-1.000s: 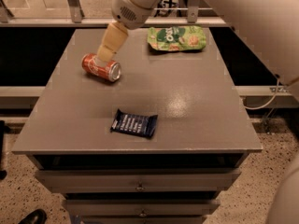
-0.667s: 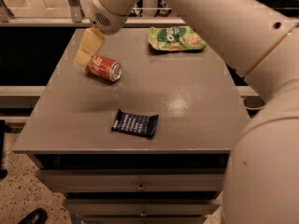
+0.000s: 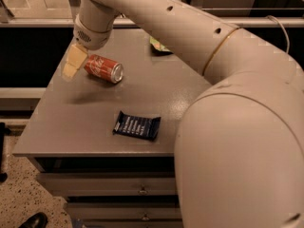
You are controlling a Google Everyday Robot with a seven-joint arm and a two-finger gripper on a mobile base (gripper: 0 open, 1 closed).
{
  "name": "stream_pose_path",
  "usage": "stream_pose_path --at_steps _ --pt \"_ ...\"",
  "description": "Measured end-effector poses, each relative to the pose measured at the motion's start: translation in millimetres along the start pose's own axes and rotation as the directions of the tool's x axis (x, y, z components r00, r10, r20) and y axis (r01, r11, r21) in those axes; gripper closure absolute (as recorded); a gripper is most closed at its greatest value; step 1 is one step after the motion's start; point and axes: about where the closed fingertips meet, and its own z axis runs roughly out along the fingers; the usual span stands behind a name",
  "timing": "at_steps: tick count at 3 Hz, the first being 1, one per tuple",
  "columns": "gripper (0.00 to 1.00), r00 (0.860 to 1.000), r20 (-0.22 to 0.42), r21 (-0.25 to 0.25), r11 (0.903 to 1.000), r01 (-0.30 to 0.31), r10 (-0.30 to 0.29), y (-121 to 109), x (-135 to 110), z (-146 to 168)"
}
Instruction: Place coke can upright
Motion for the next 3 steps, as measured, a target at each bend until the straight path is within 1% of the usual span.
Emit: stream_pose_path --at_steps 1,2,3 --pt "0.00 0.998 -0.056 0.014 0.9990 -0.042 0.043 -9 5 26" --pt "0.00 0.992 -0.104 0.042 0.9967 -0.069 0.073 -23 16 39" --pt "0.16 0.985 -0.148 0.077 0.9939 -0.079 0.089 -38 29 44"
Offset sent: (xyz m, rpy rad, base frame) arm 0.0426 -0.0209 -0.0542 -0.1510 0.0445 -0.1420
